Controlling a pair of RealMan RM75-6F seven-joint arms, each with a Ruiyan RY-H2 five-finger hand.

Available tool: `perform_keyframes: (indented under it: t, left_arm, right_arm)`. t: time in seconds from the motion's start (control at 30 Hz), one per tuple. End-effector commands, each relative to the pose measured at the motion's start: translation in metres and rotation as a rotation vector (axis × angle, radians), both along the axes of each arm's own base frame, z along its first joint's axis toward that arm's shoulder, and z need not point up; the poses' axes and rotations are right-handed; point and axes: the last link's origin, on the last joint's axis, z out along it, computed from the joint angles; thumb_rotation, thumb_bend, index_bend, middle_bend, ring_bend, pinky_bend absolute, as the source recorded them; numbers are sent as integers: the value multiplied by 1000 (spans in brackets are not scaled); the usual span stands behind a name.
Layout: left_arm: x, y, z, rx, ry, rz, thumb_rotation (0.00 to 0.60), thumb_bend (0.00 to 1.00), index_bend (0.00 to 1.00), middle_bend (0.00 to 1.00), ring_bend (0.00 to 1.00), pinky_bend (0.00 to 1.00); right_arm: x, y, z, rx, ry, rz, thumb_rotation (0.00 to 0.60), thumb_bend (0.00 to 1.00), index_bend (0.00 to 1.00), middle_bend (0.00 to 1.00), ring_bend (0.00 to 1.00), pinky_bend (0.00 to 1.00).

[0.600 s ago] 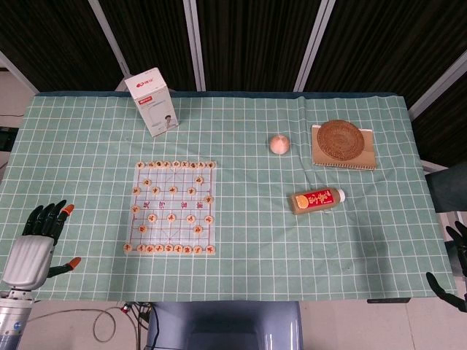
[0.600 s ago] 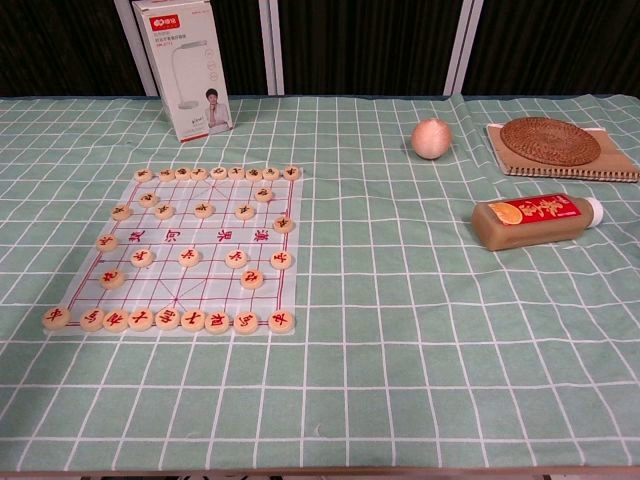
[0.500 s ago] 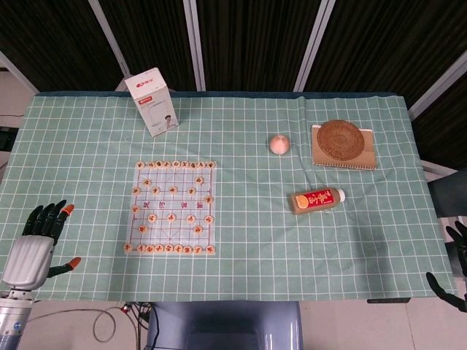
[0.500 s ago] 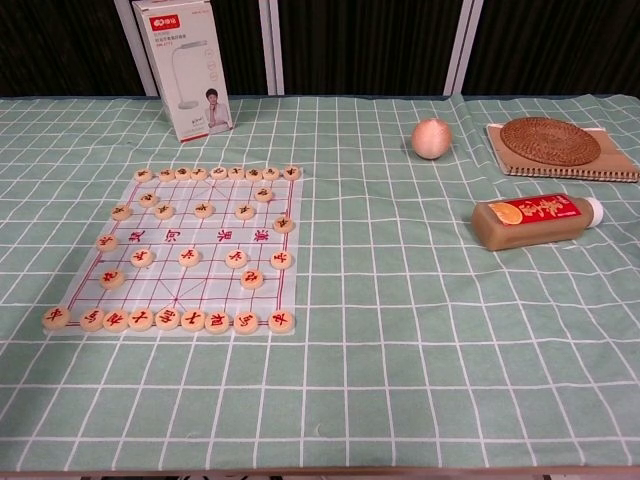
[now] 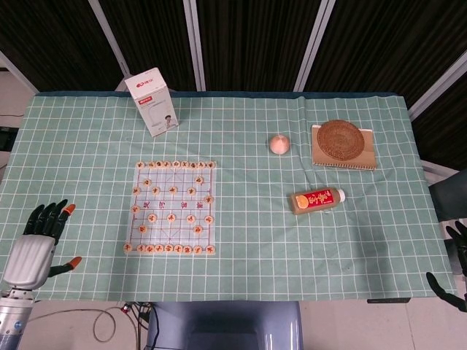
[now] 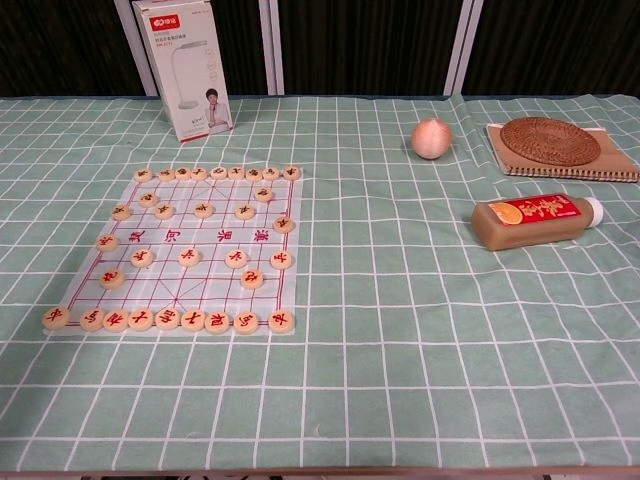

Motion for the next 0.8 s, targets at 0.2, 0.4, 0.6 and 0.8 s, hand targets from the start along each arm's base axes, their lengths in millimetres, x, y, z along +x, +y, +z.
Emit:
perform_keyframes:
  t: [0.2,0.4,0.6,0.8]
  left_arm:
    - [0,-1,1,-2,6,4,600,24,0,0,0,0]
    - [1,-2,0,-4,14,4,600,24,0,0,0,0]
    - [6,6,-1,1,55,-19,600,23,0,0,0,35]
    - [17,25,-5,6,85,-47,600,24,0,3,14,126]
  right_arm:
    - [0,1,0,0,-1,1,600,369,0,0,0,0]
    - [0,2,1,1,-7,2,600,369,0,0,0,0]
    - [0,2,0,8,-12,1,600,369,0,0,0,0]
    - [0,2,1,10,-18,-3,600,369,0,0,0,0]
